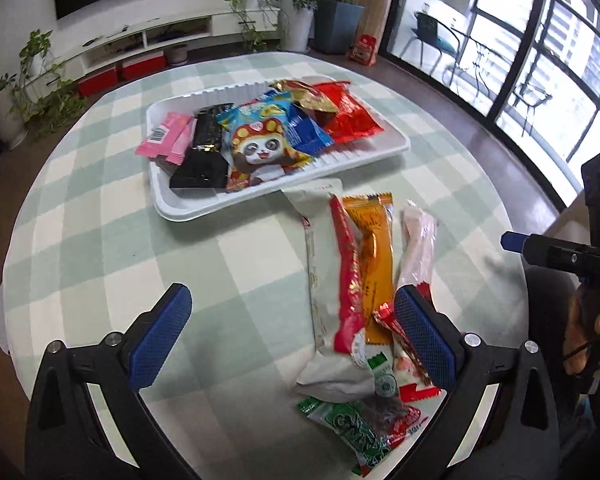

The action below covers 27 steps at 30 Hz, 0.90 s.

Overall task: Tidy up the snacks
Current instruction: 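Withdraw both tools from the tray back over the remaining snacks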

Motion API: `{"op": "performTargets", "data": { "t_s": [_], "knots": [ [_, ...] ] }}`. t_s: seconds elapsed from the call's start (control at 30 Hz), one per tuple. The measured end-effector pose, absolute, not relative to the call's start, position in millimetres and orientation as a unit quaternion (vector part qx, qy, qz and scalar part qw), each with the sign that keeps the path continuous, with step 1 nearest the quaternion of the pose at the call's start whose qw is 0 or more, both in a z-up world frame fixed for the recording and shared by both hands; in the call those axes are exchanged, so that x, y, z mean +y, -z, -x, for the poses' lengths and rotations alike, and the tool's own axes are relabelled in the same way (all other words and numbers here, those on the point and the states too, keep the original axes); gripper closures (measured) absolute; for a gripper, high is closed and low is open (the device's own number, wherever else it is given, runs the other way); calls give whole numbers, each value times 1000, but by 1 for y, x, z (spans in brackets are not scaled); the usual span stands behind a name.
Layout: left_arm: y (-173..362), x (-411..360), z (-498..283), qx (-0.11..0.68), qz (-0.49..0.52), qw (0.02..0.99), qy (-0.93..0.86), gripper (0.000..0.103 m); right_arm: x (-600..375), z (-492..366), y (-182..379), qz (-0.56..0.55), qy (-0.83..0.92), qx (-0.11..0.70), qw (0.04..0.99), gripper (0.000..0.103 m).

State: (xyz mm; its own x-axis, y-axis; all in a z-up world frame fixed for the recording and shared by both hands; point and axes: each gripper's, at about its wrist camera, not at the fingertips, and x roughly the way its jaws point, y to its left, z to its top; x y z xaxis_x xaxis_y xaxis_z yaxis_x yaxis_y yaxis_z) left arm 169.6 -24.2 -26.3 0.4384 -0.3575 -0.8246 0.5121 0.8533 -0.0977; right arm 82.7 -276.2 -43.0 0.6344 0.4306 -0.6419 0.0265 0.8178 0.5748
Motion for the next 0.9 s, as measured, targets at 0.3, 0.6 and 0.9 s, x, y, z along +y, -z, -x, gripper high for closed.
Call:
{"op": "performTargets", "data": {
  "t_s": [0.3,0.6,0.9],
  "knots": [
    [45,-38,-165,491,-129,820,266,41,-268,-72,48,-271,-130,415,859,17],
    [59,-50,-172,511,-161,803,261,41,-257,-70,58,-264,-140,429,853,21],
    [69,-63,-177,518,-185,791,268,51,-253,-73,67,-261,-125,446,847,30]
  ]
}}
